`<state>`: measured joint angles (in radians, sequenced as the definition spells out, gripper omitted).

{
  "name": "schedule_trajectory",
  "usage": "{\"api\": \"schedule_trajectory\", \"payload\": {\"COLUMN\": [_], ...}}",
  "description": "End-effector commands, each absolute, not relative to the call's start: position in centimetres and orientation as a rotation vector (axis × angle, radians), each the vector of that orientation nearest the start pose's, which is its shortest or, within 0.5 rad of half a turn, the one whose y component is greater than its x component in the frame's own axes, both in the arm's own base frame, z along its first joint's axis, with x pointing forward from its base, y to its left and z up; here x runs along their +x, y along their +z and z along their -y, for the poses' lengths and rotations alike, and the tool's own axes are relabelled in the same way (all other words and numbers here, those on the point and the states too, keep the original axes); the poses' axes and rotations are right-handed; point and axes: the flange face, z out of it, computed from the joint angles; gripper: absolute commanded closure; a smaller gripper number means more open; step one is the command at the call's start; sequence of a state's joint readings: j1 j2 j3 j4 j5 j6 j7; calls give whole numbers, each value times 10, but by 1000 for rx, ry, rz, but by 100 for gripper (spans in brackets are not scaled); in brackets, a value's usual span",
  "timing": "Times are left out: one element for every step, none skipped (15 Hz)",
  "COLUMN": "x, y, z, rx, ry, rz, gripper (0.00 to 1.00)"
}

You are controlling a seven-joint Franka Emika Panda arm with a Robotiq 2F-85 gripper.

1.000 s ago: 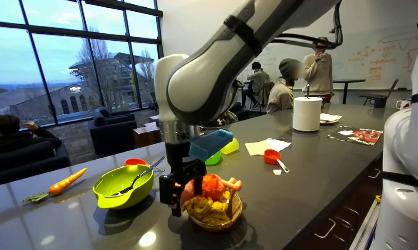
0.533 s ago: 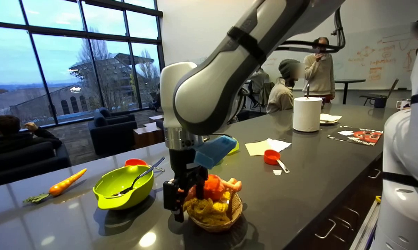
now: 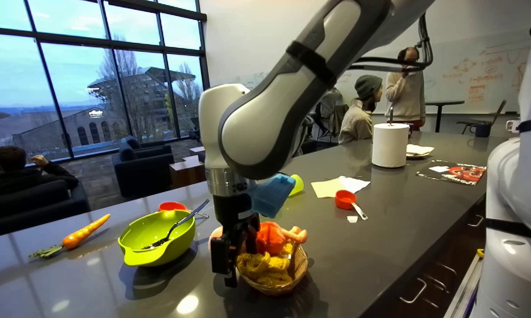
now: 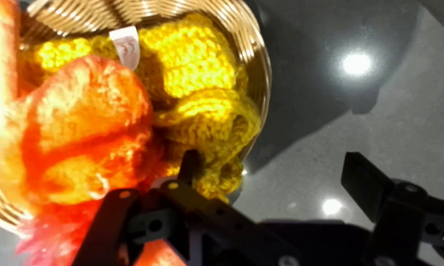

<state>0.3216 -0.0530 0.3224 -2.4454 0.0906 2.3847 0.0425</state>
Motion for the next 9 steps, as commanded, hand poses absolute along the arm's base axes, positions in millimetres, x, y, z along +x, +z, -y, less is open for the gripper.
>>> {"api": "schedule_trajectory", "payload": {"x": [380,379,377,376,374,373,373,372,372], "y": [315,313,311,311,311,311,311,311,311], "z": [-287,-286,-285,-283,-282,-281,-280,-280,-280], "rx": [-2996,-3003,-3005,-3011,-3016,-3020,-3025,-3026,-3029], "ry": [92,109,122,136,153,159,164,170,173], "rz": [877,879,883,877,871,868,871,870,873], "gripper": [0,0,0,0,0,2,25,26,29]}}
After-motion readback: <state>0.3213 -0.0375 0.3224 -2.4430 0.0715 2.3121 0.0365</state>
